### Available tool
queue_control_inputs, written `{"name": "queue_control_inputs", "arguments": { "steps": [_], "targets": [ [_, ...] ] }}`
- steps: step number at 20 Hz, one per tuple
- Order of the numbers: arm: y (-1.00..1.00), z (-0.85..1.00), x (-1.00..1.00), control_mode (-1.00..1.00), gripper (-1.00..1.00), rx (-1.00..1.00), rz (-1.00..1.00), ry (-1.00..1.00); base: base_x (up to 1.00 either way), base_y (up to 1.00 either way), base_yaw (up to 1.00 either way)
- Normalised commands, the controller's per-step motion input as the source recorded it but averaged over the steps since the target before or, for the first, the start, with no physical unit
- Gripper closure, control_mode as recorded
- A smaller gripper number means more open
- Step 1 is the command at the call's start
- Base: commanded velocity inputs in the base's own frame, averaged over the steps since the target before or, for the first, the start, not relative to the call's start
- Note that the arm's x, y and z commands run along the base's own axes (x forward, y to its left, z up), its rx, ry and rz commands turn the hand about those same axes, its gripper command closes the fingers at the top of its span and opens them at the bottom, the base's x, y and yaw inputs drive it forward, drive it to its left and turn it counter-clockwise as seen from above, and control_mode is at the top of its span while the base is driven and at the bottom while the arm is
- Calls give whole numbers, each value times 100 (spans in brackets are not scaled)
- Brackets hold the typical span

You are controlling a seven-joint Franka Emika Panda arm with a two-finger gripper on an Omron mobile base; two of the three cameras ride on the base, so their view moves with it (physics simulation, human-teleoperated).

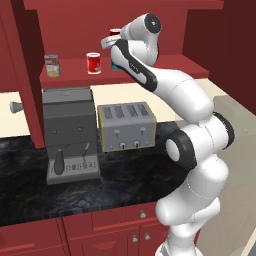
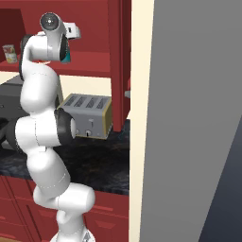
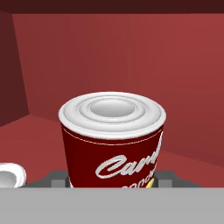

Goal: Stack two cans on top of the other two cans in the cabinet.

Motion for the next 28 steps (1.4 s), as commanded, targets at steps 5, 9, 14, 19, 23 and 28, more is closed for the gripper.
{"name": "queue_control_inputs", "arguments": {
  "steps": [5, 9, 14, 19, 23, 28],
  "targets": [
    [2, 0, 13, -100, 100, 2, -1, 0, 0, 0, 0],
    [2, 0, 14, -100, 100, 0, 0, 0, 0, 0, 0],
    [0, -1, 14, -100, 100, 0, 0, 0, 0, 0, 0],
    [2, -4, 11, -100, 100, 0, 0, 0, 0, 0, 0],
    [7, -5, 12, -100, 100, 0, -2, 0, 0, 0, 0],
    [8, -7, 10, -100, 100, 0, 0, 0, 0, 0, 0]
  ]
}}
